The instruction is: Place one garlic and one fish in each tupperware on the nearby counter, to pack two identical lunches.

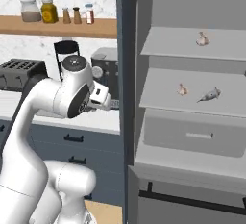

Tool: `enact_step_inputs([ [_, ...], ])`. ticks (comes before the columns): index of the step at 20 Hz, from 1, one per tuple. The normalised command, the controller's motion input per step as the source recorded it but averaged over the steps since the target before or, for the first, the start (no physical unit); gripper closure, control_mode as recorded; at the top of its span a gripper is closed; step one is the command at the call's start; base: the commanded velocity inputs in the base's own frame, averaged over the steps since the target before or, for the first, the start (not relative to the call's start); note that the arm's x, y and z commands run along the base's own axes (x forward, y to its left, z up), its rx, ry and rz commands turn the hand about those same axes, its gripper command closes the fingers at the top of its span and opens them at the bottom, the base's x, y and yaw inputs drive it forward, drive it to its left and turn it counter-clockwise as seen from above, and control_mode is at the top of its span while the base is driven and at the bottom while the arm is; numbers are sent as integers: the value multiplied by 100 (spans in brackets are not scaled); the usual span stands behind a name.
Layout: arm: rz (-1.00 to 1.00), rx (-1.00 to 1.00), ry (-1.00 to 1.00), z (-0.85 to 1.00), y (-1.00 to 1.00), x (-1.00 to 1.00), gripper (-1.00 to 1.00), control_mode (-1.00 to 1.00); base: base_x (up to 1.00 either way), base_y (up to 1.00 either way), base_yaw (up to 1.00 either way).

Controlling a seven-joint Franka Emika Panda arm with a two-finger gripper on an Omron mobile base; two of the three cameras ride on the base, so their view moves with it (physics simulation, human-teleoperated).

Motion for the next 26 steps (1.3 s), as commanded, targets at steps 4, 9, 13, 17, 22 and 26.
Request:
enact_step_inputs([
  [4,0,0,0,0,0,0,100,100,0,100,-1],
  [9,0,0,0,0,0,0,100,100,7,100,0],
  [13,0,0,0,0,0,0,100,100,21,100,-1],
  [17,0,0,0,0,0,0,100,100,25,100,-2],
  [22,0,0,0,0,0,0,100,100,37,100,0],
  [26,0,0,0,0,0,0,100,100,30,100,0],
])
